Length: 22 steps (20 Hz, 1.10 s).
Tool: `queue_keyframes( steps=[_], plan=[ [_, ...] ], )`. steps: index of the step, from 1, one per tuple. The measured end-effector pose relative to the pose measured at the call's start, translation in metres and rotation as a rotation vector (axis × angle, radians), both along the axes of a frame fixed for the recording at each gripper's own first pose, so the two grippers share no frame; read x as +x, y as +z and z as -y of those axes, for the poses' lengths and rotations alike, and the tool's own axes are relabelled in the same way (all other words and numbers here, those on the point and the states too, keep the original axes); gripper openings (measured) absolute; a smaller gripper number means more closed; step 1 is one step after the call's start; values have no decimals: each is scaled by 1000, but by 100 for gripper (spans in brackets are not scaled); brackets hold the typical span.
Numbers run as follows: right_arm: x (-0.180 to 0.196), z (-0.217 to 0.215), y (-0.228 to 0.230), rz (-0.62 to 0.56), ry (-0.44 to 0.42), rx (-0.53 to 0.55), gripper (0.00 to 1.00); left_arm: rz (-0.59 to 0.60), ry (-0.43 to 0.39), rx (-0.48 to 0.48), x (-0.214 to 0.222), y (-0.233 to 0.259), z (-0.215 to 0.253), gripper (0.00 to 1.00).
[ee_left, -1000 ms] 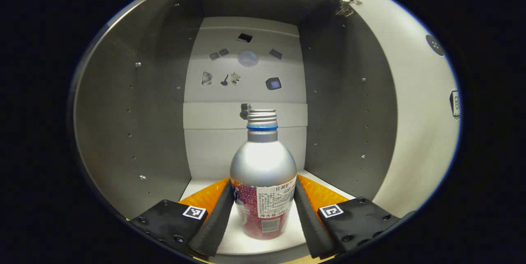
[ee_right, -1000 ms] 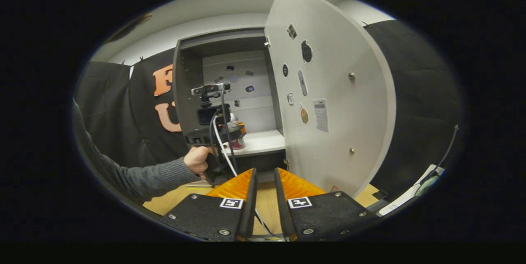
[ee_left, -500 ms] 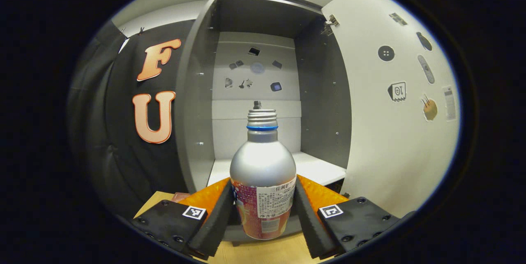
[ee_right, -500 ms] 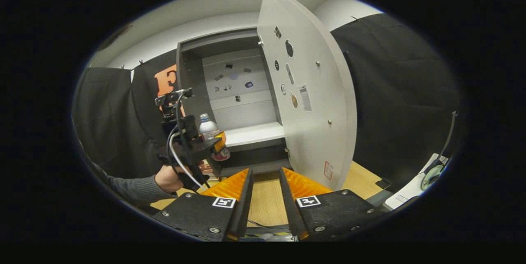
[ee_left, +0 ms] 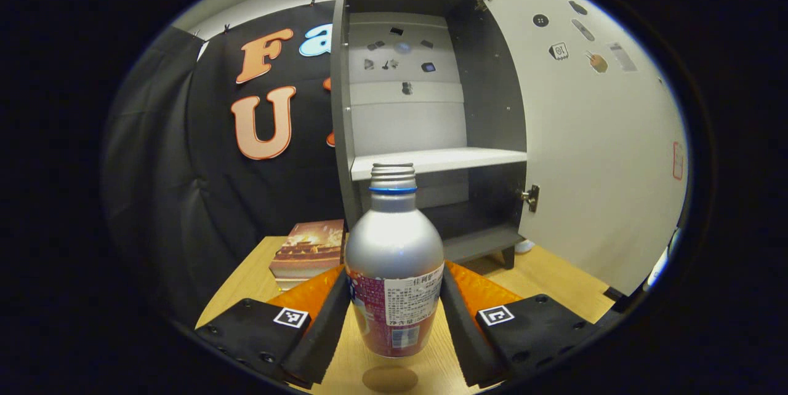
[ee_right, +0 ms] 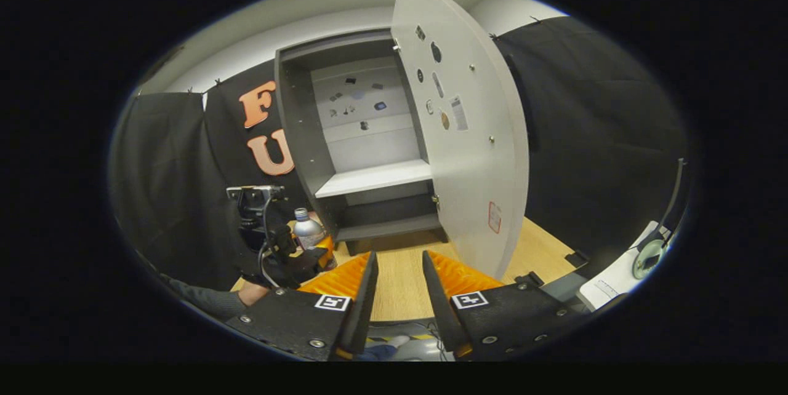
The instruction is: Open the cabinet door with the right hand, grasp the bottle in the cabinet with the left hand and place it on the coaster, then close the cabinet door with the right hand.
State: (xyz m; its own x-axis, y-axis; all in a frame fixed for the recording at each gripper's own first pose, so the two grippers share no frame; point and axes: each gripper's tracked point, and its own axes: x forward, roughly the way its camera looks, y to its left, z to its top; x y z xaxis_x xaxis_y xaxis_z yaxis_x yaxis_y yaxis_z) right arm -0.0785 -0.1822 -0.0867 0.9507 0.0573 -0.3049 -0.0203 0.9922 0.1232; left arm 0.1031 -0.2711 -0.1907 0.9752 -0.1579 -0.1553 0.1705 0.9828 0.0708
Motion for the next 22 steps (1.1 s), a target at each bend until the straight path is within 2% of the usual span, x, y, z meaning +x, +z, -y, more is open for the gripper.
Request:
queue_keyframes(
  steps=[7, 12, 16, 22],
  plan=[
    [-2, 3, -37, -116, 19, -3, 46, -39, 21, 15, -20, -73, -13, 87],
    [-4, -4, -68, -218, 45, 11, 47, -103, 20, -10, -23, -123, -14, 86],
    [-7, -15, -83, -270, 63, 29, 46, -101, 53, 22, -19, -141, -24, 85],
    [-7, -26, -93, -300, 77, 63, 47, -106, 69, 12, -21, -143, -27, 85]
  ],
)
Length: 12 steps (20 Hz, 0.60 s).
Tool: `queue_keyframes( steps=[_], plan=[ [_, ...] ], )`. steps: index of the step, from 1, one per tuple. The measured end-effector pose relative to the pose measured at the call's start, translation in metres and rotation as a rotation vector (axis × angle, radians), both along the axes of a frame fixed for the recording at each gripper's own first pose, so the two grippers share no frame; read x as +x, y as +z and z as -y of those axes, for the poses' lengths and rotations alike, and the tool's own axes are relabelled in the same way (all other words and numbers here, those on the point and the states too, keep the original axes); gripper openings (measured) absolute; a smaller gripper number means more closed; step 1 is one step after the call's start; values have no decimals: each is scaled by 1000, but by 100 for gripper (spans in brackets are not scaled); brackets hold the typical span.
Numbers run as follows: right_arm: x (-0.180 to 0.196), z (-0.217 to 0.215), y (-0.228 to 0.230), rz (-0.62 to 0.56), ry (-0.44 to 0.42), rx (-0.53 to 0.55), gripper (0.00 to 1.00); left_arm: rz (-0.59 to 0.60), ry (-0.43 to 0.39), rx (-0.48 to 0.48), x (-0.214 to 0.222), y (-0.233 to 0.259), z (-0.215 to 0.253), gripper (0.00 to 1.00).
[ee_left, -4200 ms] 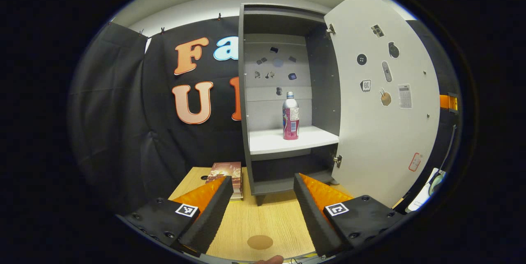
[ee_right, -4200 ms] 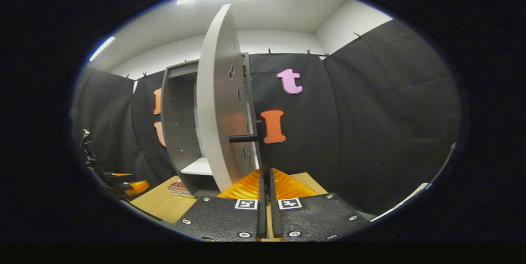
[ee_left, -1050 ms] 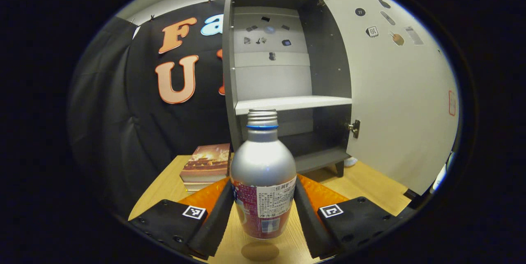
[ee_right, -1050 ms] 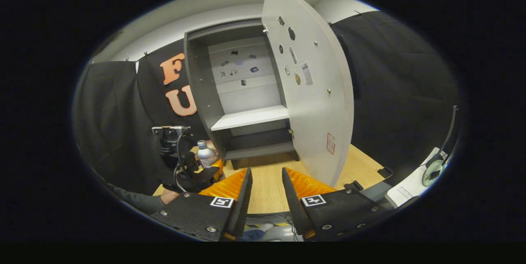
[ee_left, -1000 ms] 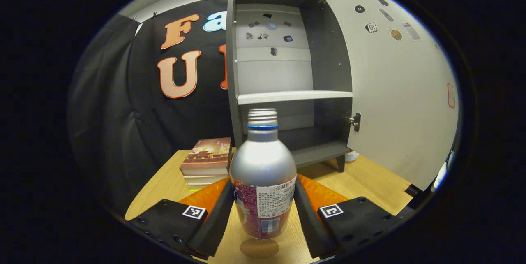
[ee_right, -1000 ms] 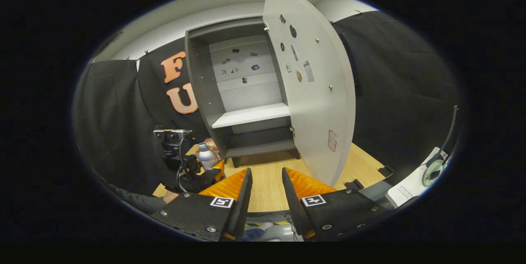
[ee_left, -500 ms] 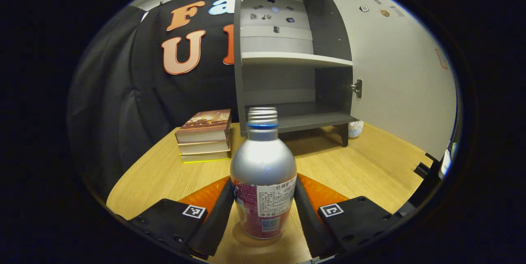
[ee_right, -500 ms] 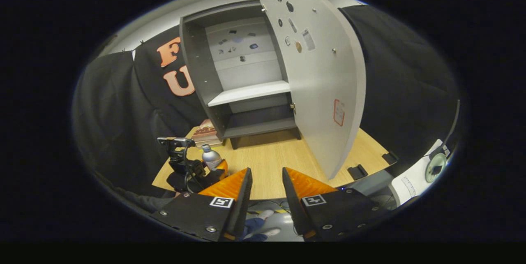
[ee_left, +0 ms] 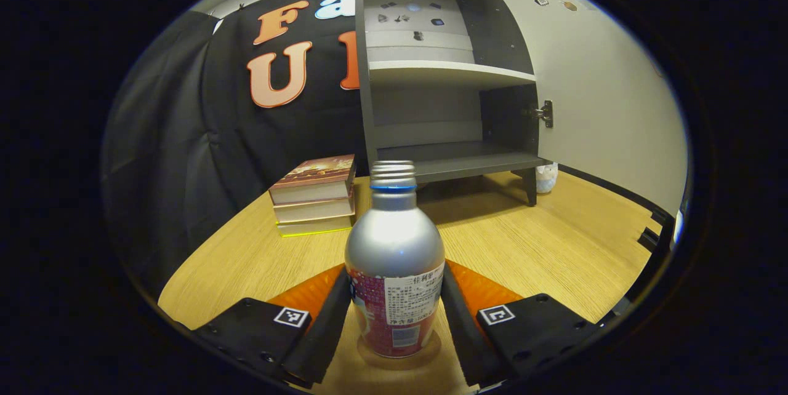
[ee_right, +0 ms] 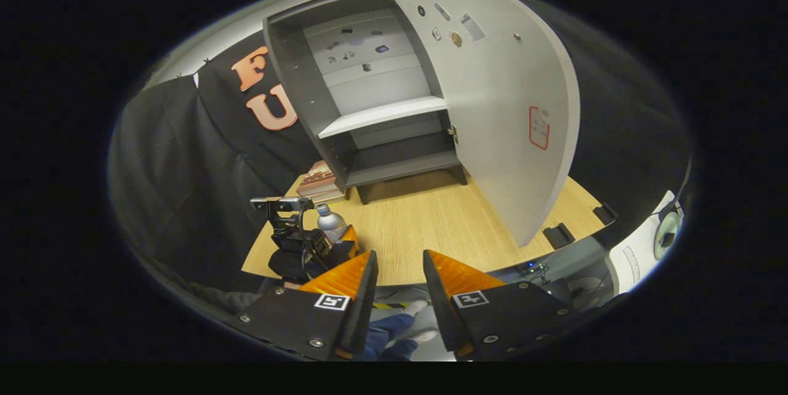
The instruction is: Open the cabinet door with the right hand, grasp the bottle in the cabinet with the left hand and place it on the coaster, then close the cabinet door with the right hand.
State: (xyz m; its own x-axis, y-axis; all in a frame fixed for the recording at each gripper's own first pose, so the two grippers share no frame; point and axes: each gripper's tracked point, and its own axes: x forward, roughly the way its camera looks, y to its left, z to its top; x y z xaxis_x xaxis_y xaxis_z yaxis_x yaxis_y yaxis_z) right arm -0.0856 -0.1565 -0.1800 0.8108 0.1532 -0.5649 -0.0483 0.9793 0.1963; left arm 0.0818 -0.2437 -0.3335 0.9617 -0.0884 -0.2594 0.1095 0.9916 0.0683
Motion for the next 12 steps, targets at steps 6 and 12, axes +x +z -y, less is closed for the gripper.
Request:
queue_keyframes(
  steps=[6, 12],
  plan=[
    [5, -1, -4, -7, -5, 16, 47, -34, 46, 4, -18, -3, -1, 86],
    [-6, 8, -2, -6, -13, 27, 46, -67, 72, -8, -23, -8, -5, 89]
  ],
)
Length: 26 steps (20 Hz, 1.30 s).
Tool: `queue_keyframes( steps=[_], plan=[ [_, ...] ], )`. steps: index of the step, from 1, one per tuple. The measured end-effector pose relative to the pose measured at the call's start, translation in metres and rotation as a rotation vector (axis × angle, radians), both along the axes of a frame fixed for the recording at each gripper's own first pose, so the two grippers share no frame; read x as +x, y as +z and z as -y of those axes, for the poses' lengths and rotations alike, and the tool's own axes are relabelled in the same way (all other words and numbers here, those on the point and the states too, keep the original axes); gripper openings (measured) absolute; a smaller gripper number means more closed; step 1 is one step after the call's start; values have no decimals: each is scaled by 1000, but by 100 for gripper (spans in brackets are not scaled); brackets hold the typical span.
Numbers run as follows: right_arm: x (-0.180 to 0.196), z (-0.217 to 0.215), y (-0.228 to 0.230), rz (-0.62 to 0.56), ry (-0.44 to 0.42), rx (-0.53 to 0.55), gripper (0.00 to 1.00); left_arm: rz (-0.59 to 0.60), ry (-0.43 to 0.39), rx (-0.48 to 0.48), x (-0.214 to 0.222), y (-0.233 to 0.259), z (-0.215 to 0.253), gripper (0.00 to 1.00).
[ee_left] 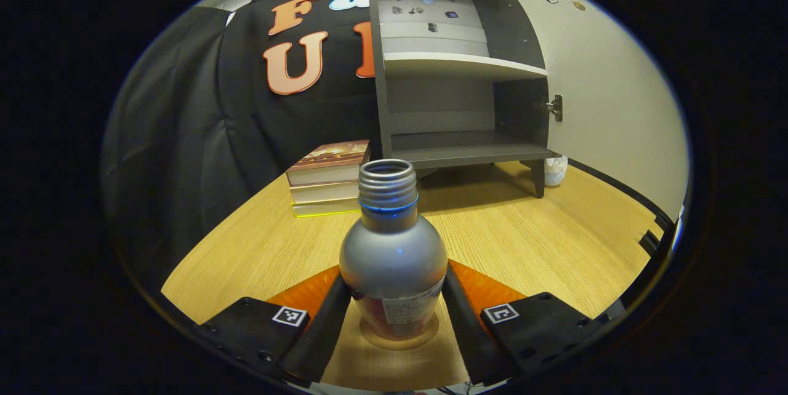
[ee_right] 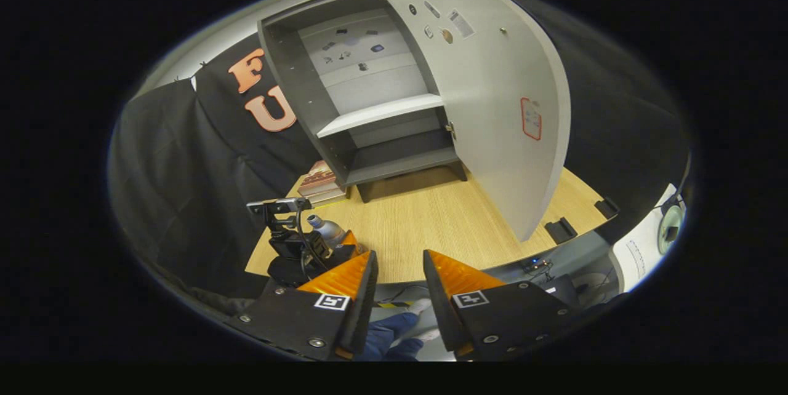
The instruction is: Open the cabinet door with the right hand, grasp the bottle in the cabinet with the left hand and place it on the coaster, then close the cabinet door with the right hand.
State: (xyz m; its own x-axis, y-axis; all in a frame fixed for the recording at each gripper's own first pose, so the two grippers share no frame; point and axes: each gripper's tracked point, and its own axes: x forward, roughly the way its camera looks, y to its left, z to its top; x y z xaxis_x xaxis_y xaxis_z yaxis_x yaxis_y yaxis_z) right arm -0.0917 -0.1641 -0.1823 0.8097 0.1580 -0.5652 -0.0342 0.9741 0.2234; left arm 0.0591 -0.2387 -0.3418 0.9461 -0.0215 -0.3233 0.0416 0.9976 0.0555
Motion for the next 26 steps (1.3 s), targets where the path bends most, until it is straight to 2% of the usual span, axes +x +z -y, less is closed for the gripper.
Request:
queue_keyframes(
  steps=[1, 2, 3, 11, 15, 21, 26],
  plan=[
    [0, 2, 1, 5, -3, 2, 46, -1, 6, -3, 0, 0, -1, 89],
    [-1, 2, 1, 5, -4, 8, 46, -4, 0, -7, -3, 0, 1, 97],
    [-1, 3, 0, 8, -7, 14, 47, -9, 7, -3, -5, 1, 1, 100],
    [-10, 14, 3, 27, -32, 36, 46, 46, 23, 4, -12, 42, -2, 99],
    [-5, 17, 24, 94, -34, 49, 46, 135, 13, 27, -17, 98, 1, 99],
    [16, 54, 96, 275, -64, 22, 47, 262, -43, 39, -28, 191, 14, 99],
    [28, 115, 172, 424, -109, -90, 47, 269, -54, 15, -26, 231, 18, 99]
  ],
)
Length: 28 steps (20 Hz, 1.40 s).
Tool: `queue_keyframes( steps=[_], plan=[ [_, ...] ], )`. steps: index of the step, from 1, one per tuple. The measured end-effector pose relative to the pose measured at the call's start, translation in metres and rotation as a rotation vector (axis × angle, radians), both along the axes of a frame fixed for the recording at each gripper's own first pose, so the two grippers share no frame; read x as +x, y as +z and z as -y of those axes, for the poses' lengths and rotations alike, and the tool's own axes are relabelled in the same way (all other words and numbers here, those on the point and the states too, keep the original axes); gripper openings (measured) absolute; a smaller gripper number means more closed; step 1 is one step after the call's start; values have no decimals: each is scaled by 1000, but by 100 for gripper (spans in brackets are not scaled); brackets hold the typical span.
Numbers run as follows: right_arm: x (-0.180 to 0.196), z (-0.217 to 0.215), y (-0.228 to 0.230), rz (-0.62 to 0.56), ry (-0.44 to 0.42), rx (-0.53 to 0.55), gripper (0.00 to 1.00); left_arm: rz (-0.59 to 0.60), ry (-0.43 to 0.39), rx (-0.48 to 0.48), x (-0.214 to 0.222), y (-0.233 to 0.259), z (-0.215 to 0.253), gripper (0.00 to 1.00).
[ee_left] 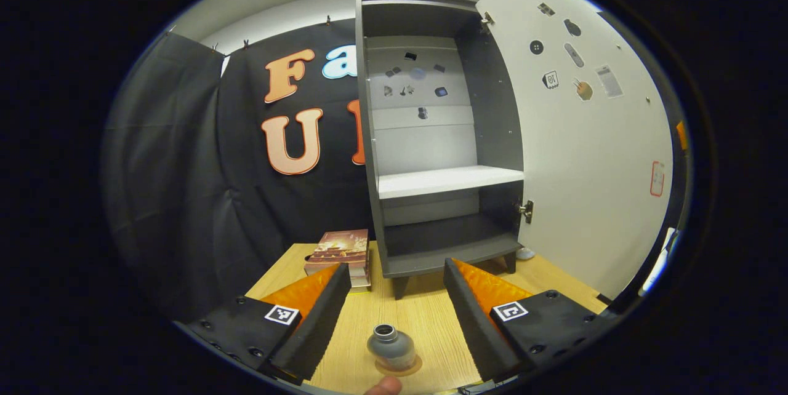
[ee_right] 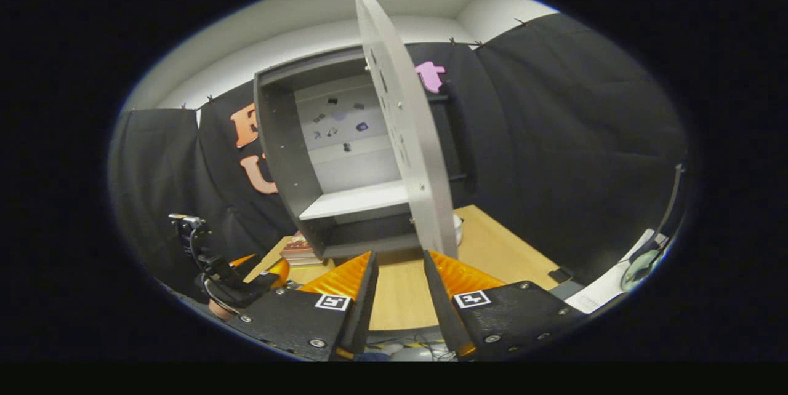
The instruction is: Open the cabinet door with the right hand, grasp the bottle in the cabinet with the left hand and place it on the coaster, then close the cabinet door with the right hand.
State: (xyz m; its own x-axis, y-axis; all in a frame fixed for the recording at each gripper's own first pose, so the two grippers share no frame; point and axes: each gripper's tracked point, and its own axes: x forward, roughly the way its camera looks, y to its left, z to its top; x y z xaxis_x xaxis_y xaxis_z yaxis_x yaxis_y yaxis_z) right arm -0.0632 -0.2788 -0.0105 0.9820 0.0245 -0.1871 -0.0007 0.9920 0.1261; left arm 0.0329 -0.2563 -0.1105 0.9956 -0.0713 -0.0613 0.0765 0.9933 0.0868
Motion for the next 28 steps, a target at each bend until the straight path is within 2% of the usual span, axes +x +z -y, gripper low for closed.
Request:
queue_keyframes(
  steps=[5, 6, 10, 14, 15, 16, 20, 24, 28],
  plan=[
    [9, 55, 50, 79, -59, -88, 48, -8, -6, -15, 6, 14, 3, 100],
    [11, 64, 55, 84, -70, -90, 48, -18, 0, -13, 6, 13, 2, 97],
    [34, 83, 50, 71, -55, -85, 49, -10, 4, 1, 11, 19, 0, 99],
    [49, 70, 41, 68, -22, -103, 53, -3, 16, 23, 12, 21, -10, 99],
    [49, 71, 39, 66, -19, -116, 43, -2, 20, 24, 12, 20, -14, 99],
    [49, 69, 40, 74, -19, -116, 52, -6, 21, 27, 12, 20, -16, 98],
    [49, 50, 37, 79, 12, -80, 52, -7, 26, 43, 13, 19, -23, 99],
    [50, 14, 35, 102, 85, -81, 52, 6, 31, 35, 5, 26, -32, 99],
    [57, -33, 29, 111, 195, -30, 53, 12, 71, 58, -9, 34, -59, 99]
  ],
)
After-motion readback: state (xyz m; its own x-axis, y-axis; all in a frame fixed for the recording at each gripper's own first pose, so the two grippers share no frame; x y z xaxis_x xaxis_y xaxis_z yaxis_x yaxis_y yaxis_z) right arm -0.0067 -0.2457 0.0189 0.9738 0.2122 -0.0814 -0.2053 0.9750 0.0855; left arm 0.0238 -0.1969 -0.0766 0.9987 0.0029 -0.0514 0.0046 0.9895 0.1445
